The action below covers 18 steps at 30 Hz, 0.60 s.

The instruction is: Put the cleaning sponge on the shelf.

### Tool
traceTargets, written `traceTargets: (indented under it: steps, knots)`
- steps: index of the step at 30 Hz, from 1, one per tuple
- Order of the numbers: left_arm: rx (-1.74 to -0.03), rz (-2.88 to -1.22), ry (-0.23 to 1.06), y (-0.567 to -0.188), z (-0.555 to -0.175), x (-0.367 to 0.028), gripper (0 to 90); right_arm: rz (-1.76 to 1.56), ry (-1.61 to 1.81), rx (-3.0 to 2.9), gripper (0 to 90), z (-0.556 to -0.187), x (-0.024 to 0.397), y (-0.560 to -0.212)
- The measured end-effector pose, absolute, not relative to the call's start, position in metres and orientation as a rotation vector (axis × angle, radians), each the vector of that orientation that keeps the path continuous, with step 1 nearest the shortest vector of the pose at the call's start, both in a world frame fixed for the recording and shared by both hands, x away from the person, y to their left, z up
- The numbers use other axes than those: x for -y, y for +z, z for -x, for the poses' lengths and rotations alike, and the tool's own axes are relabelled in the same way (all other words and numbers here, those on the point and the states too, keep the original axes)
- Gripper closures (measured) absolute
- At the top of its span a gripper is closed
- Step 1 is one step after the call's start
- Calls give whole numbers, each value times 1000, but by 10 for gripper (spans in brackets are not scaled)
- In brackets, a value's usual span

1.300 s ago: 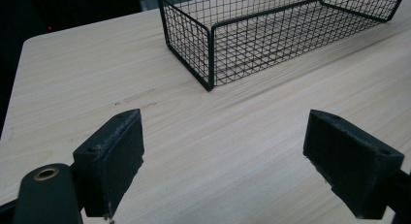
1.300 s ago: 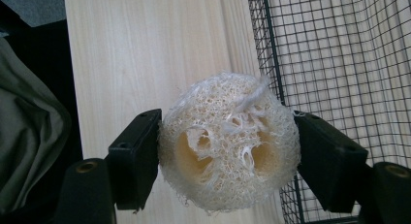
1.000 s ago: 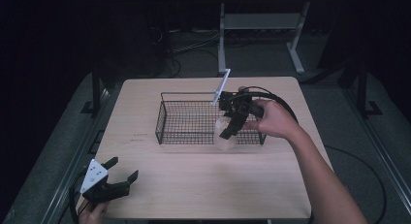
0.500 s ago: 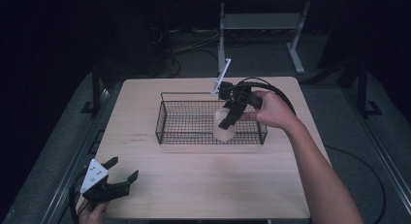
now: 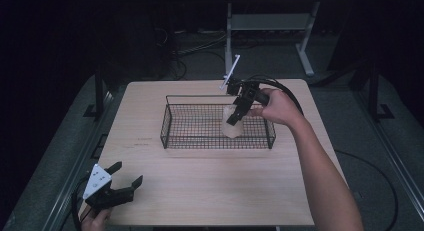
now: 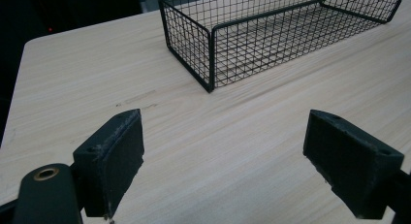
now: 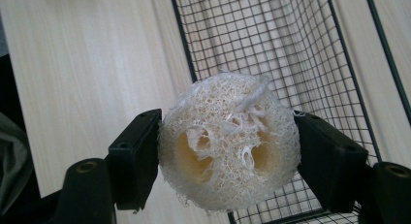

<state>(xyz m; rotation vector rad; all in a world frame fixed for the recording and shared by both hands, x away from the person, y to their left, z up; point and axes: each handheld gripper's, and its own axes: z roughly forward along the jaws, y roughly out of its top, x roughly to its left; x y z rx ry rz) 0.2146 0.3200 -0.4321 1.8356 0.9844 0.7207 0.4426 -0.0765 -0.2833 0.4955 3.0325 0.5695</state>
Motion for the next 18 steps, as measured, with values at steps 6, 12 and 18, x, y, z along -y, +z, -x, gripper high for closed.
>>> traceTargets:
  steps: [6,12,18]
  knots:
    - [-985,-1834,721,-432,-214,-320,138,-546,553,-3022,284,-454,79,-289]
    - [-982,-1837,721,-432,-214,-320,138,-583,541,-3015,284,-464,79,-295]
    - [-985,-1832,722,-432,-214,-321,138,-605,528,-3008,284,-472,78,-303]
